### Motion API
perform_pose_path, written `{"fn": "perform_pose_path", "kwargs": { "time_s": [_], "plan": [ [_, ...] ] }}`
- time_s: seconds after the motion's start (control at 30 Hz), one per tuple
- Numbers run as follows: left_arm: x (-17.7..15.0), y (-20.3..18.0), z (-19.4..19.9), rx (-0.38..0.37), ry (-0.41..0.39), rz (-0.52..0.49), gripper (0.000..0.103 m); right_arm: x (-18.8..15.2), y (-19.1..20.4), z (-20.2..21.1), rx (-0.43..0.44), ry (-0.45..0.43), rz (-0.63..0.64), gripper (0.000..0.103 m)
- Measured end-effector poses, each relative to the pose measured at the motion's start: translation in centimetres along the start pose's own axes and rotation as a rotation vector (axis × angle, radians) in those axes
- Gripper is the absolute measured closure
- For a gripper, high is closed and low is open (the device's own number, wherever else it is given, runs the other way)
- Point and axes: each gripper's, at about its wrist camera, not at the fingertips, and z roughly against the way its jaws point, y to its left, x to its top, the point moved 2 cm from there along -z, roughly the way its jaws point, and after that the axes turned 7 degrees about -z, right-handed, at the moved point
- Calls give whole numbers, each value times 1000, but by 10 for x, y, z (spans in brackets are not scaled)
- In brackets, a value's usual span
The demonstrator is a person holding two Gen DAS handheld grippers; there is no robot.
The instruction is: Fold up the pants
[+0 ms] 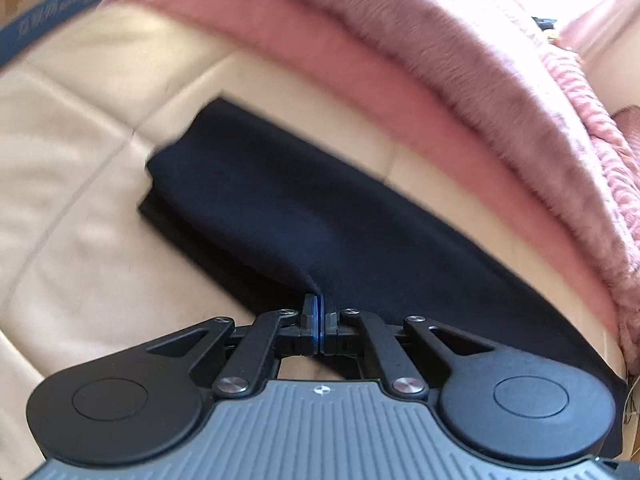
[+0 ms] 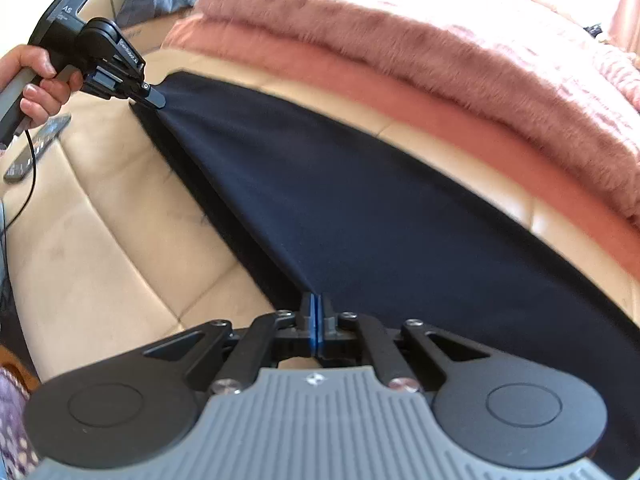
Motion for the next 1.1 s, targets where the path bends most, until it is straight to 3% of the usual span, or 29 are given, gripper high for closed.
{"fn": "perform_pose_path", "kwargs": {
  "time_s": [0.1,0.17,0.27,0.37,0.4,0.47,0.53,0.67,0.83,0.9,0.97,1.1],
  "plan": [
    [-6,8,-6,-23,-9,27,100,-7,2,-14,-3,38,2,103],
    [-5,11,-4,-26,-4,27,92,-7,1,-17,-6,41,-14,103],
    [-2,18,4,37,10,8,92,-6,1,-15,16,62,-3,99],
    [-2,43,18,58,-22,78,89,-6,-3,-10,20,74,-9,99],
    [-2,53,23,37,-42,125,86,-5,-7,-6,23,60,-35,98],
    [-2,72,30,-5,-93,239,60,-2,-17,1,32,20,-111,86],
    [-2,85,30,-29,-127,323,55,3,-29,4,20,-23,-190,79],
    [-1,98,18,-79,-154,425,54,10,-44,-3,-51,-46,-258,79],
    [7,100,9,-68,-211,421,57,7,-53,-17,-67,-29,-302,79],
    [11,101,7,-56,-218,416,64,3,-55,-24,-70,-1,-312,79],
    [13,100,7,-9,-215,384,91,0,-55,-28,-72,0,-308,79],
    [17,105,7,-16,-223,387,99,0,-51,-32,-82,8,-272,79]
  ]
}}
